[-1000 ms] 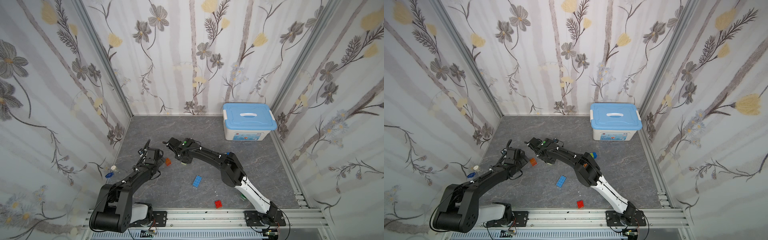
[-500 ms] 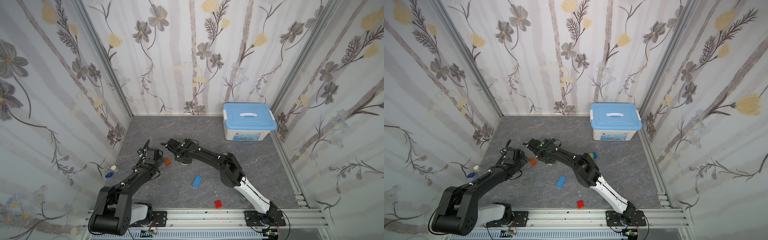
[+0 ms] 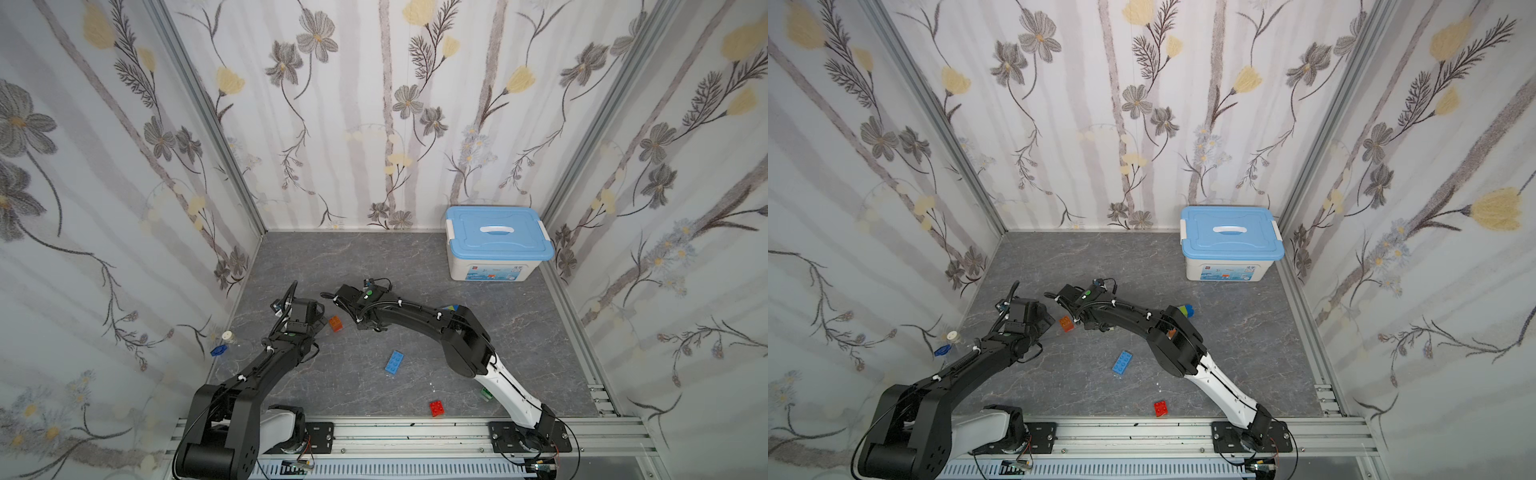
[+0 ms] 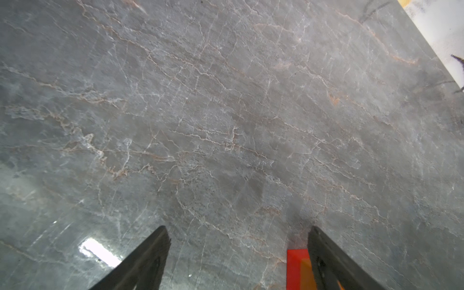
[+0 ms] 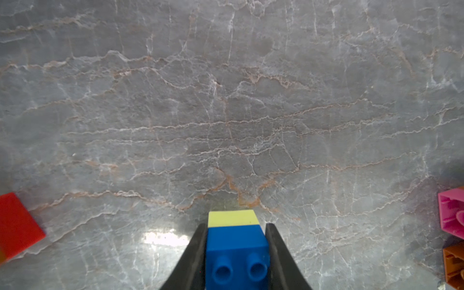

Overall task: Assemble the letter h with lego
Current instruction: Assemble the lego brick with the lego brick.

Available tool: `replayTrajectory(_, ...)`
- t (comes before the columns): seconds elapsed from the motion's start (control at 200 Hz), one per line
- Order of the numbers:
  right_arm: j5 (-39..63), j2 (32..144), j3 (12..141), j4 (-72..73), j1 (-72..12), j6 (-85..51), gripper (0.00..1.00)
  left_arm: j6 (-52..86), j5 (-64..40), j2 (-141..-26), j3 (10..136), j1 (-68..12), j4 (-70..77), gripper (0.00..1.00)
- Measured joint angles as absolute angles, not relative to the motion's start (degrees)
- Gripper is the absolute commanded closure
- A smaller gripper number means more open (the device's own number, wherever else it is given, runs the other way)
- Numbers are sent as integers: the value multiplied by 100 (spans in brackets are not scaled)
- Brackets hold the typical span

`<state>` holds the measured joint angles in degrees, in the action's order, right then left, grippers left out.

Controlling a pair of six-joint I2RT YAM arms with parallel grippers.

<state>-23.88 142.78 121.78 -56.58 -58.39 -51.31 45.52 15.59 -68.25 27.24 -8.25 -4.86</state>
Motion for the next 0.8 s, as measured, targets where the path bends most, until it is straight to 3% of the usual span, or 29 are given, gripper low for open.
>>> replayTrajectory(0.265,-2519,14167,11655,-4978,-5833,-5260,81,4622,1721,-6709,2628,-825,-475,11)
replayTrajectory(0.405,-2071,13941,11563,-4941,-5677,-5236,79,4652,1730,-6702,2611,-825,-445,11)
replayTrajectory(0.595,-1487,13640,11467,-5476,-5426,-5109,60,4650,1900,-6270,2469,-825,-429,11)
replayTrajectory(0.649,-1347,13572,11459,-5618,-5387,-5083,45,4650,1933,-6171,2408,-825,-451,11)
replayTrajectory(0.804,-998,13336,11786,-5843,-5356,-4805,40,4644,2093,-5872,2272,-825,-401,11)
